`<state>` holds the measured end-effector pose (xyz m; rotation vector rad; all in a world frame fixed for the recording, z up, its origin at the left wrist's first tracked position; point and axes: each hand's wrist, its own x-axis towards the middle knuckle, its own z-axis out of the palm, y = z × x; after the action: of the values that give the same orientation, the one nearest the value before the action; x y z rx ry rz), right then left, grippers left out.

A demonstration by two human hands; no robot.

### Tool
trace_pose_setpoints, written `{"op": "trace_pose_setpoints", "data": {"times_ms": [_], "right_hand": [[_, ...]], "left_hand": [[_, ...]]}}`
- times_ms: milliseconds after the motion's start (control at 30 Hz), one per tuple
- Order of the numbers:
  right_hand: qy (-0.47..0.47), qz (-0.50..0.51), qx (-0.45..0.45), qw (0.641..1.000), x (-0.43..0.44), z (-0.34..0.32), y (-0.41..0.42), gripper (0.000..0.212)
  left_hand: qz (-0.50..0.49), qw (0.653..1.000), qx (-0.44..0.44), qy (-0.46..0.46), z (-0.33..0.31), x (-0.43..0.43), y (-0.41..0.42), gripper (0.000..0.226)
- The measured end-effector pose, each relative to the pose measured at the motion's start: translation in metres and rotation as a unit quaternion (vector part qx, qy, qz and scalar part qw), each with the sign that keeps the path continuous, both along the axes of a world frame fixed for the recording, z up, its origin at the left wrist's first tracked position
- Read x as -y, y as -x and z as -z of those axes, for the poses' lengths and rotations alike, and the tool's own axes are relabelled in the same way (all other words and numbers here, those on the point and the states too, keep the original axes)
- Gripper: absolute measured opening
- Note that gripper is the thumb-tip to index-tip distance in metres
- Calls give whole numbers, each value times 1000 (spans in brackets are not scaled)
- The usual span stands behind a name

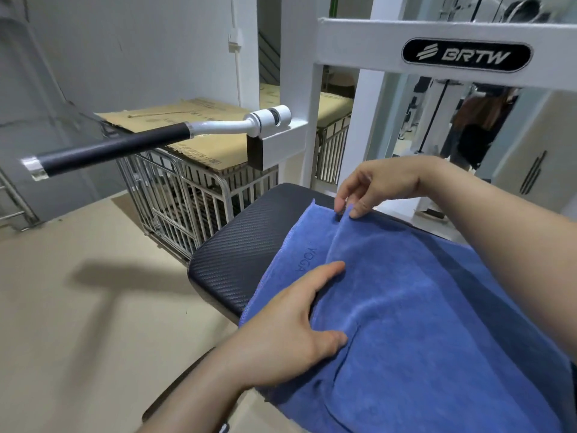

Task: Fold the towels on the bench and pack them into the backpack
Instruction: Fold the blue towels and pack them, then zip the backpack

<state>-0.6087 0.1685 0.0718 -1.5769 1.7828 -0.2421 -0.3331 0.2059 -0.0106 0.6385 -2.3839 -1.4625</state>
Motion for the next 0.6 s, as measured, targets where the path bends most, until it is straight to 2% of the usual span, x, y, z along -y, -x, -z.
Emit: {"op": "trace_pose_setpoints", "data": {"times_ms": [100, 233, 300, 400, 600], "right_hand": [[50, 51, 107, 992, 2, 0, -1, 29], [100, 102, 104, 984, 13, 11, -18, 22], [127, 115, 61, 983, 19, 20, -27, 17], [164, 109, -65, 978, 27, 31, -39, 11], [166, 38, -237, 956, 41, 35, -51, 7]], "left_hand": [[14, 997, -40, -68, -5, -2, -6, 82], [-14, 984, -84, -156, -7, 10, -17, 75], [-27, 973, -92, -209, -5, 19, -23, 68], [-40, 941, -110, -316, 2, 31, -33, 59], [-87, 923, -129, -351, 19, 42, -46, 58]]}}
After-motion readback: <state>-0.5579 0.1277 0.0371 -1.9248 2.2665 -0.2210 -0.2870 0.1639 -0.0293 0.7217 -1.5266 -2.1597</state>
